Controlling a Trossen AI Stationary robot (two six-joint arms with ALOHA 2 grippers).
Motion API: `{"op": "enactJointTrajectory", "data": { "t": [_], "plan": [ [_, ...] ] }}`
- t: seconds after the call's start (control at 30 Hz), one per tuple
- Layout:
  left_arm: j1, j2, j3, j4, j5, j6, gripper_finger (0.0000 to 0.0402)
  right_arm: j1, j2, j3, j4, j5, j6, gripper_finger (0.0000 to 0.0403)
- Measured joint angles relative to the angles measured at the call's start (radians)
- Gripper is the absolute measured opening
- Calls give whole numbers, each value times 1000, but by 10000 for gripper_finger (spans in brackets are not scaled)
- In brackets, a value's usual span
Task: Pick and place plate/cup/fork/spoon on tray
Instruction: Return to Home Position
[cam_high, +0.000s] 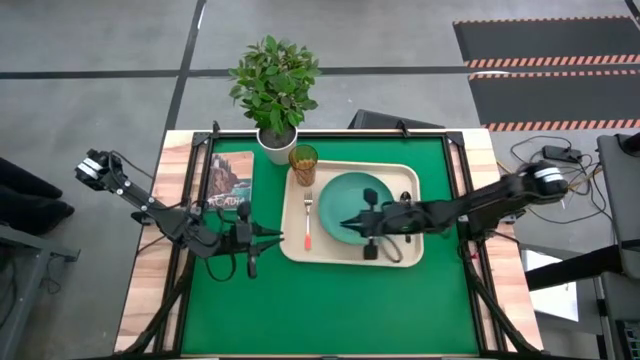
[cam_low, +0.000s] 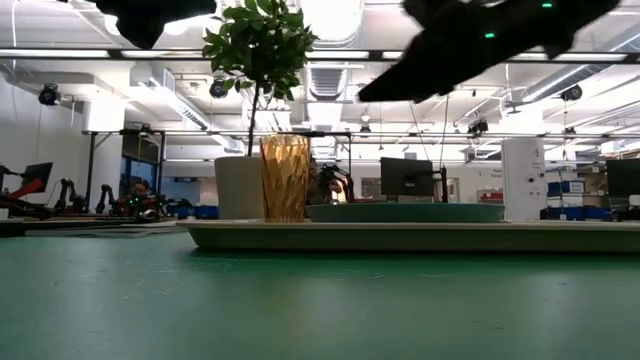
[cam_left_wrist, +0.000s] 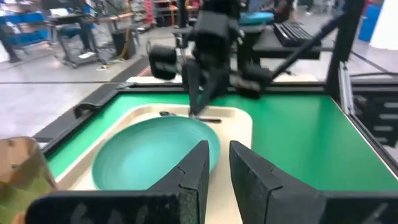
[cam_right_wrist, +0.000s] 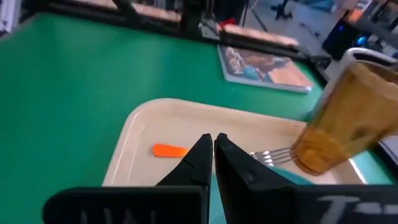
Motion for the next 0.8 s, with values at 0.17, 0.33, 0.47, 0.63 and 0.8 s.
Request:
{"op": "enactJointTrajectory", "data": {
  "t": [0.17, 0.33, 0.47, 0.63, 0.8],
  "plan": [
    [0, -2, -16, -33, 40, -25, 46, 0, -184, -155, 41, 0, 1, 8],
    [0, -38, -80, 2, 45, -27, 44, 0, -379, -277, 43, 0, 1, 8],
    [4, -89, -163, 94, 78, -26, 44, 0, -535, -362, 43, 0, 10, 8],
    [43, -168, -295, 284, 216, 22, 44, 0, -717, -455, 42, 0, 8, 8],
    [139, -268, -396, 383, 281, 26, 35, 0, -873, -518, 37, 0, -18, 8]
  ]
}}
